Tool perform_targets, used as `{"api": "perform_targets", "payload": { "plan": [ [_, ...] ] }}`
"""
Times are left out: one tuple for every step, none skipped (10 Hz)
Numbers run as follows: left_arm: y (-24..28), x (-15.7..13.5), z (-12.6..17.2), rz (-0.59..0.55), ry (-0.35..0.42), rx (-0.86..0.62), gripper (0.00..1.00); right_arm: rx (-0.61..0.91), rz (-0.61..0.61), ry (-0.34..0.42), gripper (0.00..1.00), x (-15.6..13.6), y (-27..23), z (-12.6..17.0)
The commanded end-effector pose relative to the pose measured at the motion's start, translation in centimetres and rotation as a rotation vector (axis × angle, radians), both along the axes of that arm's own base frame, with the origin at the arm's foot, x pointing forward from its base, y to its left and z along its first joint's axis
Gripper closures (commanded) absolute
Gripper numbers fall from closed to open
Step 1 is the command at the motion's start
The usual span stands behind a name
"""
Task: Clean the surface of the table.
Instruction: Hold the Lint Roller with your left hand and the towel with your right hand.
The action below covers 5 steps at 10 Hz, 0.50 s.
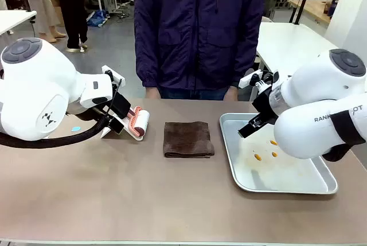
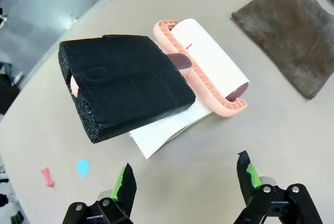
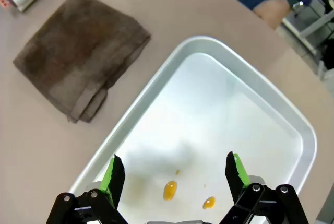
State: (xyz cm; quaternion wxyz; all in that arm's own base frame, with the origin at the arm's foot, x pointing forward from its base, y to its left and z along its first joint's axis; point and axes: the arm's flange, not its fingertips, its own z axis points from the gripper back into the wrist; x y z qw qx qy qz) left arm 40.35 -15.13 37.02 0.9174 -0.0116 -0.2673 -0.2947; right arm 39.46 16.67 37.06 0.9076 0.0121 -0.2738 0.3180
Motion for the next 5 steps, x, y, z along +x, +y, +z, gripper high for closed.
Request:
{"api": "perform_targets", "payload": {
  "plan": [
    [0.0,0.0,0.0,0.0,0.0,0.0,0.0,0.0,0.0,0.0,0.0,0.01,0.0,0.01],
    [0.0,0.0,0.0,0.0,0.0,0.0,0.0,0.0,0.0,0.0,0.0,0.01,0.0,0.01],
    [0.0,0.0,0.0,0.0,0.0,0.0,0.0,0.0,0.0,0.0,0.0,0.01,0.0,0.01],
    [0.0,0.0,0.0,0.0,0.0,0.0,0.0,0.0,0.0,0.0,0.0,0.01,0.0,0.01],
    [0.0,0.0,0.0,0.0,0.0,0.0,0.0,0.0,0.0,0.0,0.0,0.01,0.0,0.01]
  ]
}}
